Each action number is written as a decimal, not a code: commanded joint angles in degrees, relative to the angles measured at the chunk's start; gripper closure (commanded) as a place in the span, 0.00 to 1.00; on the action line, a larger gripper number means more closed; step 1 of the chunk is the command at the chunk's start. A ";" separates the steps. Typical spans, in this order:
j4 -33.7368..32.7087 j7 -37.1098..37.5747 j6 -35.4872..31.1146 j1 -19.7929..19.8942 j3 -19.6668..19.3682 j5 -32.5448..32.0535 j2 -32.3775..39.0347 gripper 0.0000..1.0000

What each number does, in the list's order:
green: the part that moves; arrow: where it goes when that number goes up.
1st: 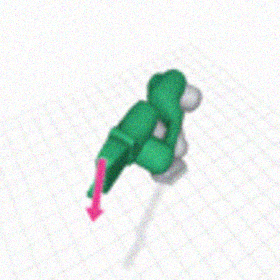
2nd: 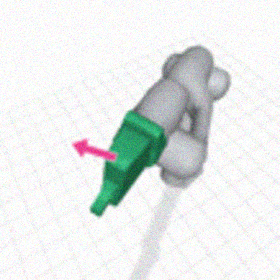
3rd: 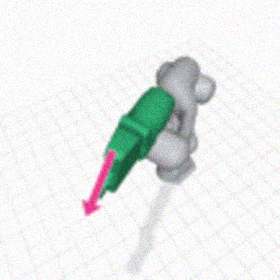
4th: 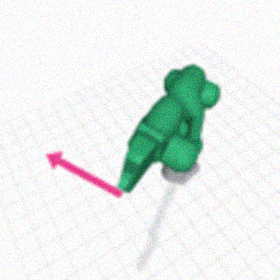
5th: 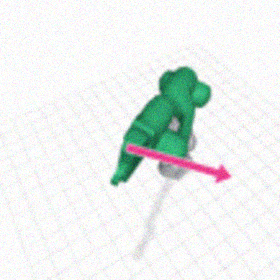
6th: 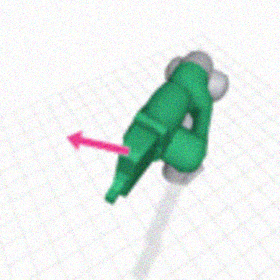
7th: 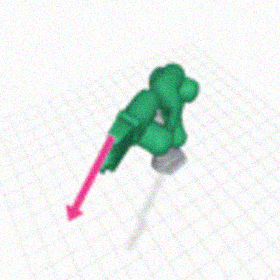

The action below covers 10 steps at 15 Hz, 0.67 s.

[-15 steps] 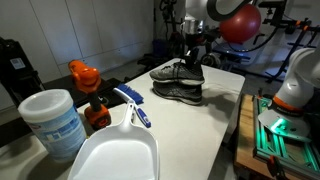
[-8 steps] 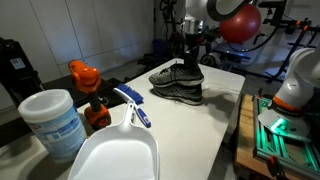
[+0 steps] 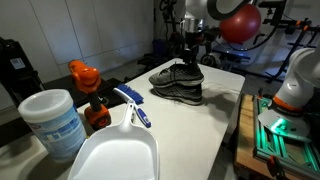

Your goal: Remove the top shoe on the stacked shoes and put it on the left, pick up the shoe on the right and put it on top of the shoe on the left

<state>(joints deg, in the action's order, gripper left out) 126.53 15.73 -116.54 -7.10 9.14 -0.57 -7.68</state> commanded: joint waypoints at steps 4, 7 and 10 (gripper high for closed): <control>0.83 -0.12 -1.89 0.26 -0.14 -1.38 -3.35 0.00; 3.04 -0.03 -7.46 0.66 -0.16 -2.97 -8.05 0.00; 4.23 0.46 -9.77 0.82 -0.71 -0.05 -13.52 0.00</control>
<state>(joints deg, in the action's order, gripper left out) 127.08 15.73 -124.02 -6.53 8.89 -2.53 -14.55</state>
